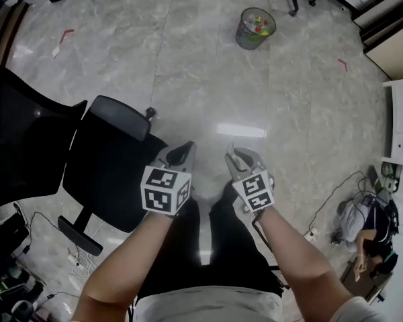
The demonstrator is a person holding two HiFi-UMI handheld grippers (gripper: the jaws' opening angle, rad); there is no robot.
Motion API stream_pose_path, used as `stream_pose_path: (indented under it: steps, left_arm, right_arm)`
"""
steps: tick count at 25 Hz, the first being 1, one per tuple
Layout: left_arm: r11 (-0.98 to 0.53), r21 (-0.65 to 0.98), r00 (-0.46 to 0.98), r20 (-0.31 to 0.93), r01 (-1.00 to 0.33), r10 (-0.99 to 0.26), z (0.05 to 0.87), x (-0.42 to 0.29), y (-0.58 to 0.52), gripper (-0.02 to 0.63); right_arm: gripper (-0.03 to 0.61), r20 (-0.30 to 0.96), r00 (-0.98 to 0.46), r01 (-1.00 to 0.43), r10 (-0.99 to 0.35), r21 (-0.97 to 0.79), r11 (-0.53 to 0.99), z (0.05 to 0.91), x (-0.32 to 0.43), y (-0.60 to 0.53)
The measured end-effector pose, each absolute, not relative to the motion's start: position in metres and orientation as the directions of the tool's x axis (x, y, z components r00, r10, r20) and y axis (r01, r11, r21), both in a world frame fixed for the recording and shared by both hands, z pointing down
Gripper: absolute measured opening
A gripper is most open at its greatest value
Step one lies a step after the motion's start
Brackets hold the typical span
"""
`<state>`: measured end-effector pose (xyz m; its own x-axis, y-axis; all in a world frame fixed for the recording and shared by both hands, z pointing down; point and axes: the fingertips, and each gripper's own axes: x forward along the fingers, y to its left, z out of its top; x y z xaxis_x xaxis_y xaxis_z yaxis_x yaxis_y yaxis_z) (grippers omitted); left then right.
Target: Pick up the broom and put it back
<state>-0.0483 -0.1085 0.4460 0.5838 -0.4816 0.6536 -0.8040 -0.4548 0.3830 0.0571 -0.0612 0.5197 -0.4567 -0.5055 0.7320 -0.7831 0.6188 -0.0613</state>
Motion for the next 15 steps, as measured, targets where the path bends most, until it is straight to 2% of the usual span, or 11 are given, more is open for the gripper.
stream_pose_path:
  steps: [3, 6, 15]
  left_arm:
    - [-0.471, 0.335, 0.566, 0.626, -0.816, -0.536, 0.374, -0.073, -0.093, 0.008]
    - [-0.42, 0.305, 0.515, 0.599, -0.855, -0.613, 0.325, -0.116, -0.075, 0.008]
    - [-0.205, 0.26, 0.323, 0.588, -0.944, -0.741, 0.23, -0.207, 0.076, 0.008]
  right_arm:
    - [0.083, 0.704, -0.474, -0.762, -0.529, -0.027, 0.647, 0.444, 0.043, -0.03]
    - [0.083, 0.673, -0.532, -0.703, -0.515, -0.011, 0.711, 0.397, 0.01, -0.005]
    - [0.084, 0.622, -0.651, -0.556, -0.436, 0.001, 0.831, 0.329, -0.073, 0.094]
